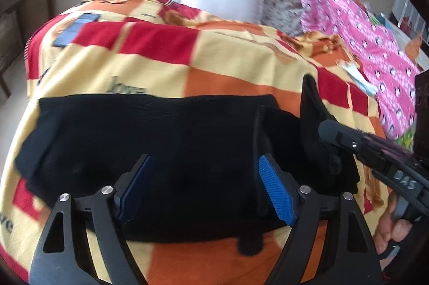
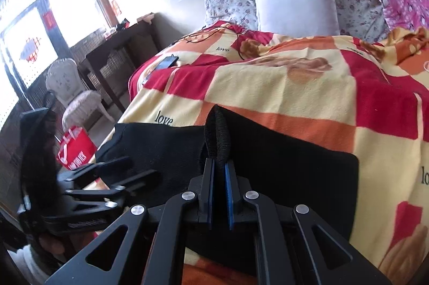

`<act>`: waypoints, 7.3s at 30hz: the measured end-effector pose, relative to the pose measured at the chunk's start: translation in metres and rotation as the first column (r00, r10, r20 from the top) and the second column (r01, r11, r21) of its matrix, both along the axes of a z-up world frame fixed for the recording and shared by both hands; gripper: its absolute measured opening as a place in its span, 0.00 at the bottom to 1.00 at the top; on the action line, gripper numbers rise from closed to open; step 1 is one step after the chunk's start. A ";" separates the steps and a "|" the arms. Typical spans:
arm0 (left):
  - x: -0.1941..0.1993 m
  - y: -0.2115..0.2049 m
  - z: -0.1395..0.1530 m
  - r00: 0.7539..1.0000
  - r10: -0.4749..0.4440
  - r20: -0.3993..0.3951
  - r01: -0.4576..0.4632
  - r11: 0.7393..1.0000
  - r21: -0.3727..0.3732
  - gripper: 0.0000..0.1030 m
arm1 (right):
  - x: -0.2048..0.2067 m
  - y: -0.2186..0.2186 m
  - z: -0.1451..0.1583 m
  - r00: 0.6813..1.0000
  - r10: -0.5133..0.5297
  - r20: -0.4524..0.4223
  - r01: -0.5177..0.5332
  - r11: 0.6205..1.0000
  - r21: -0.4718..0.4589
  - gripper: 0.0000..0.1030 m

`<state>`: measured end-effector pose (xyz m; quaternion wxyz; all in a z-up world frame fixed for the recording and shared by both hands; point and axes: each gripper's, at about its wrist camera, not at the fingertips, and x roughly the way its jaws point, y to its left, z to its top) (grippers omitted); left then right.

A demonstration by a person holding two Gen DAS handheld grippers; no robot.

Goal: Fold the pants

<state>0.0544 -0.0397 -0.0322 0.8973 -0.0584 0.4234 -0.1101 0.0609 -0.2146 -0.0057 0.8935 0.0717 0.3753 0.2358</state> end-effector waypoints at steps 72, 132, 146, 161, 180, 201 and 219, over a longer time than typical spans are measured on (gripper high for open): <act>-0.071 0.133 0.002 0.948 0.319 0.011 -0.318 0.946 -0.060 0.80 | 0.020 0.147 -0.007 0.950 0.303 -0.082 -0.307 0.951 -0.048 0.65; -0.056 0.037 0.008 0.993 0.022 0.120 -0.002 0.986 -0.167 0.13 | 0.044 0.073 0.009 0.969 0.240 -0.061 -0.198 0.899 0.391 0.81; -0.082 0.093 0.012 0.982 0.137 0.132 -0.129 0.989 -0.067 0.44 | 0.057 0.116 -0.048 0.956 0.222 -0.190 -0.179 0.960 0.216 0.51; -0.055 0.091 -0.011 0.971 0.231 0.060 -0.233 0.972 0.019 0.45 | 0.023 0.093 -0.024 0.971 0.215 -0.103 -0.190 0.959 0.209 0.10; -0.050 0.073 0.005 0.980 0.189 0.054 -0.189 0.982 -0.013 0.54 | 0.014 0.037 0.000 0.983 0.170 -0.063 -0.139 0.928 0.345 0.52; -0.058 0.105 -0.013 0.968 0.249 0.026 -0.249 0.969 -0.003 0.59 | 0.025 0.092 -0.048 0.972 0.205 -0.113 -0.176 0.959 0.223 0.10; -0.032 0.006 0.032 0.991 0.048 0.128 -0.055 0.997 0.046 0.68 | -0.010 -0.065 0.008 1.000 -0.011 0.014 0.010 0.998 0.069 0.10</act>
